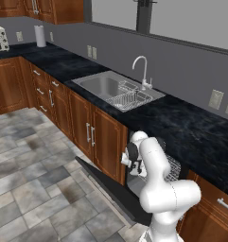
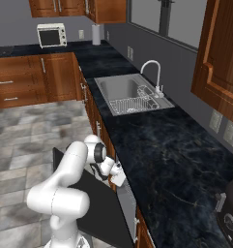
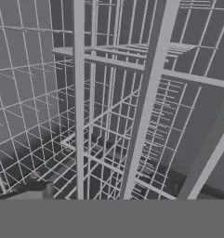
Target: Open the dishwasher door and pull out the top rack.
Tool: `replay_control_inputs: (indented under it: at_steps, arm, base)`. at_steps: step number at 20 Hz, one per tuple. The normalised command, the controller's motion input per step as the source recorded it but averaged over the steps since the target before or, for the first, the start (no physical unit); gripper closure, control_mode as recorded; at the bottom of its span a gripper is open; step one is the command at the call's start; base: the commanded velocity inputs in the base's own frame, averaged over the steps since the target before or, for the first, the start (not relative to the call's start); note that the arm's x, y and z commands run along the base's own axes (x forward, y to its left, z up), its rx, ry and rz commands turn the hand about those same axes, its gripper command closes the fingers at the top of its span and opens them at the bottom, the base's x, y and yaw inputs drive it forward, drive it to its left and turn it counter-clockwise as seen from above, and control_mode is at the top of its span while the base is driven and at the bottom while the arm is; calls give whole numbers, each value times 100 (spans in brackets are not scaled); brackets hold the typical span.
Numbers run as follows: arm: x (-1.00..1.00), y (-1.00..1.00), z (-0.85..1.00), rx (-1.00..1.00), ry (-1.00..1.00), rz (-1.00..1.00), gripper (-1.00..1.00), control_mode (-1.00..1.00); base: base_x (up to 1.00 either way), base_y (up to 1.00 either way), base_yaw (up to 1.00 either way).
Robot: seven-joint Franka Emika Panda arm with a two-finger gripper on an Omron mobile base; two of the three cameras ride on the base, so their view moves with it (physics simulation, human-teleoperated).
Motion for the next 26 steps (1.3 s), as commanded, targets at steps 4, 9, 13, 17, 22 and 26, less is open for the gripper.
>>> replay_control_inputs:
  at_steps: [4,9,13,17,22,26]
  arm:
    - [-3,0,-47,14,16,0,-100,-100]
    - [-35,20,-56,12,8,0,-100,-100]
    - [-47,35,-58,12,6,0,-100,-100]
    - [-58,51,-64,9,3,0,-100,-100]
    - [-65,62,-65,7,1,0,-100,-100]
    - [-62,60,-44,13,3,0,-100,-100]
  base:
    - [0,0,0]
    - [0,0,0]
    - [0,0,0]
    - [0,0,0]
    - [0,0,0]
    - [0,0,0]
